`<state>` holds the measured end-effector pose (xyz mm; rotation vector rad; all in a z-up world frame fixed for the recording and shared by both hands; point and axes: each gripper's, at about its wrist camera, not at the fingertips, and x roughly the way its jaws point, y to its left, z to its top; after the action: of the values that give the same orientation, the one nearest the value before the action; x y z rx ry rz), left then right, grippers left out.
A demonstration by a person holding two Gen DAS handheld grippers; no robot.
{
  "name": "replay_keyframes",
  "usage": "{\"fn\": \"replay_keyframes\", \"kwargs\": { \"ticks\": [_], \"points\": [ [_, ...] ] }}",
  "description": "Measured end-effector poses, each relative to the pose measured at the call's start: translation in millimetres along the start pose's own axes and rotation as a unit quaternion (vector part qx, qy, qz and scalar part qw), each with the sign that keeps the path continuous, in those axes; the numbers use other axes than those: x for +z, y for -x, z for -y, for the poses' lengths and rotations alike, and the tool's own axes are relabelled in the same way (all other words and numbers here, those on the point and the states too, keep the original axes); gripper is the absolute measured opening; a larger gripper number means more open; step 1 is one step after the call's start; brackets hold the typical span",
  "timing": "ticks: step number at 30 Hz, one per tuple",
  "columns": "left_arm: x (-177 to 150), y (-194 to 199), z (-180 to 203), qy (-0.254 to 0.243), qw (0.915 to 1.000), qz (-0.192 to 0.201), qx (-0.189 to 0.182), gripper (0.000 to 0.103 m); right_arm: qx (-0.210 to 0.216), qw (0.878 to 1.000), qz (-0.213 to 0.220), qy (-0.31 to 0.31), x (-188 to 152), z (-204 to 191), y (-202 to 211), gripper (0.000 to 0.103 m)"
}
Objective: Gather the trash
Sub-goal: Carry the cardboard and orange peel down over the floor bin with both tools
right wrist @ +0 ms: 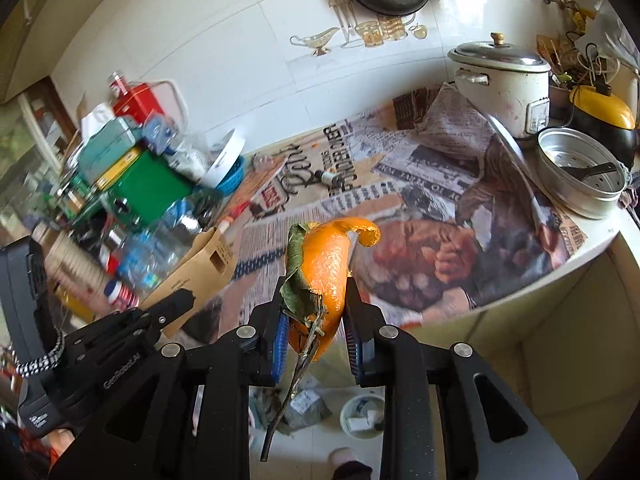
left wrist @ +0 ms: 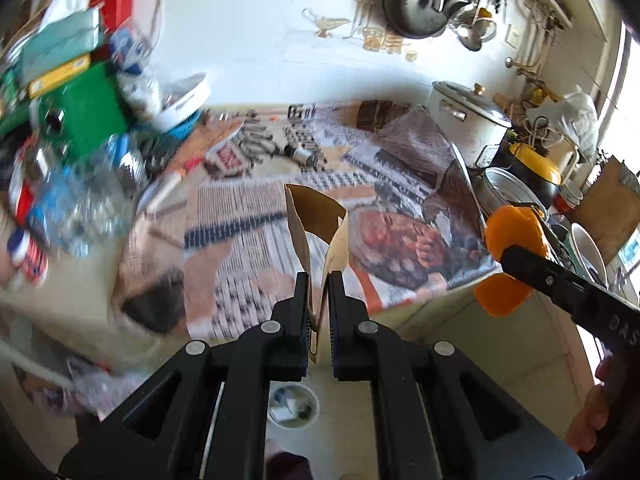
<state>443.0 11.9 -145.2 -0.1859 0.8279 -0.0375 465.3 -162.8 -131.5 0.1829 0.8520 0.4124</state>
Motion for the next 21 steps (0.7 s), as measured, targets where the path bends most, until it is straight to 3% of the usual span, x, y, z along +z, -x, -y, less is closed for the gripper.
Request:
{"fn": "replay_keyframes", "kwargs": {
  "ticks": [11, 21],
  "points": [
    [-92.6, 12.2, 52.6, 0.055, 0.9973, -0.039, 0.030, 0.007, 0.015, 0.998, -0.050, 0.042, -55.5, 42.2, 36.8, 0.022],
    [-151.5, -27.2, 45.2, 0.067, 0.9902, -0.108, 0.059, 0.007, 0.021, 0.993, -0.115, 0.014, -104.1, 69.3, -7.7, 0.022]
  ]
}}
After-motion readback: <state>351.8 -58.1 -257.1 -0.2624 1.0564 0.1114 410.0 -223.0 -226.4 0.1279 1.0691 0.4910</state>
